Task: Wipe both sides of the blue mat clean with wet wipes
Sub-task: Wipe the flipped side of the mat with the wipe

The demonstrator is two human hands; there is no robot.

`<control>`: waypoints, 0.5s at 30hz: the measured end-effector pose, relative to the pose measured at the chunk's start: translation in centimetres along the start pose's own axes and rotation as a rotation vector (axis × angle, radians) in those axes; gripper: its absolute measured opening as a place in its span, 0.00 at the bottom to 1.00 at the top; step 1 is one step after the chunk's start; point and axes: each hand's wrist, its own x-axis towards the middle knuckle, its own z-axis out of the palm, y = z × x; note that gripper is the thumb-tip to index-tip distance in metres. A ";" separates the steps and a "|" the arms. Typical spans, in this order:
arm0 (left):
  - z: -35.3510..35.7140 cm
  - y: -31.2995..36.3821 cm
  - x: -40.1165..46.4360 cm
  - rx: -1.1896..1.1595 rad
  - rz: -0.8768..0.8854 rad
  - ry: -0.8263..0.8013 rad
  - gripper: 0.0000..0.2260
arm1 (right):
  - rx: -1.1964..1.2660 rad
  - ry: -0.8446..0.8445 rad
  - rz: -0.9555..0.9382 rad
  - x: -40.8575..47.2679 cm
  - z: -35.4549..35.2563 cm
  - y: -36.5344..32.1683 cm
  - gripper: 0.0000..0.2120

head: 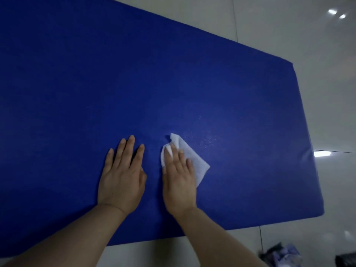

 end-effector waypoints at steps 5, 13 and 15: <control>0.2 0.0 -0.1 -0.013 -0.005 0.005 0.26 | -0.025 0.088 0.353 4.5 -3.2 11.0 0.25; 0.5 -0.2 -0.1 -0.044 0.002 0.020 0.24 | -0.015 0.012 0.238 6.1 -1.7 4.5 0.26; 0.3 -0.2 -0.1 -0.046 0.004 0.010 0.23 | 0.022 -0.065 -0.028 5.5 -0.6 2.7 0.24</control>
